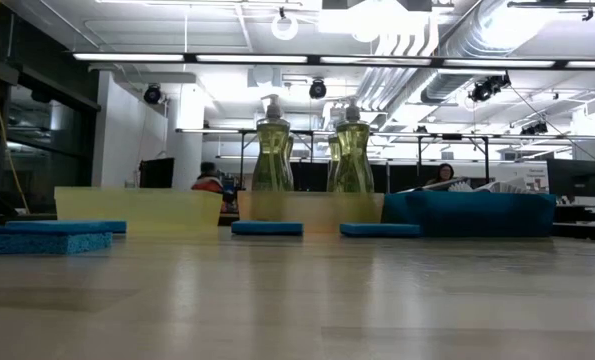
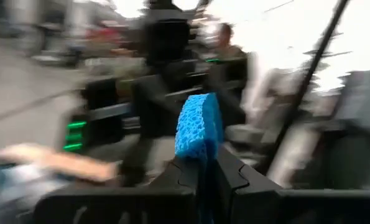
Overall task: Pick & Place Kitchen Sink Supplies
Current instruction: Put the blue sponge into the yellow bin
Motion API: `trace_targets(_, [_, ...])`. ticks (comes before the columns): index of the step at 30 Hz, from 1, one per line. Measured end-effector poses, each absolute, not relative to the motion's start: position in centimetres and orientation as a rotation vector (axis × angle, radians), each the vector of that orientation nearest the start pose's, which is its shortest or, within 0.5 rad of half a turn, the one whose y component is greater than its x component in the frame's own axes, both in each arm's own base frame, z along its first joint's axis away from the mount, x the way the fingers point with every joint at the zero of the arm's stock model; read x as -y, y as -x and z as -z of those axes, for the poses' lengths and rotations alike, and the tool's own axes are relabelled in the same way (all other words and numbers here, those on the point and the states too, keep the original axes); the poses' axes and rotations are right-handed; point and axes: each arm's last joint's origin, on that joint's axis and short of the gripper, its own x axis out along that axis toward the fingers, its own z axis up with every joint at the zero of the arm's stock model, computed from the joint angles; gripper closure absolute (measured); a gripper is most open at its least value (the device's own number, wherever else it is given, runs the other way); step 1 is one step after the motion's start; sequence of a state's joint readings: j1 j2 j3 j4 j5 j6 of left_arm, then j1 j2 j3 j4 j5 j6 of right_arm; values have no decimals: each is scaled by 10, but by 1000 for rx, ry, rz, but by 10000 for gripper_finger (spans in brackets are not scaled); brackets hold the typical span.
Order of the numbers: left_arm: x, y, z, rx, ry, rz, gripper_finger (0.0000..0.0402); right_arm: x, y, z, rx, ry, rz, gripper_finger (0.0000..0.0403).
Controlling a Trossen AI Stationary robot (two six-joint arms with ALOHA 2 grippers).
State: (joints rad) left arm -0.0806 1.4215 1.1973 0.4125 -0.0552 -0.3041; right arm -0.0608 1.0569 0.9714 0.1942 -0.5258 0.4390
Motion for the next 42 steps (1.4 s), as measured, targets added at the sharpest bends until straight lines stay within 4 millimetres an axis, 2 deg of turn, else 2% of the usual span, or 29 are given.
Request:
trace_targets(4, [14,-300,-396,112,251,-260,399,3,-217,-386,-9,-394,-413,223])
trace_targets(9, [6,-269,-400,36,190,-663,399,4,-208,-389,2,-374,-330,226])
trace_targets(16, [2,-255,-385,-10,173,-1098,400,6,-207,-384,-45,-382,-246,227])
trace_targets(23, [-15,-234,-351,-69,236,-1326,400,7,-207,-382,-56,-386,-201,227])
trace_targets(28, [-33,-221,-313,-19,301,-1478,398,8,-207,-382,-47,-386,-156,226])
trace_targets(35, [-58,-217,-259,4,418,-1554,398,9,-208,-382,-44,-392,-134,226])
trace_targets(42, [-88,-212,-228,0,498,-1611,398,10,-208,-381,-36,-412,-87,226])
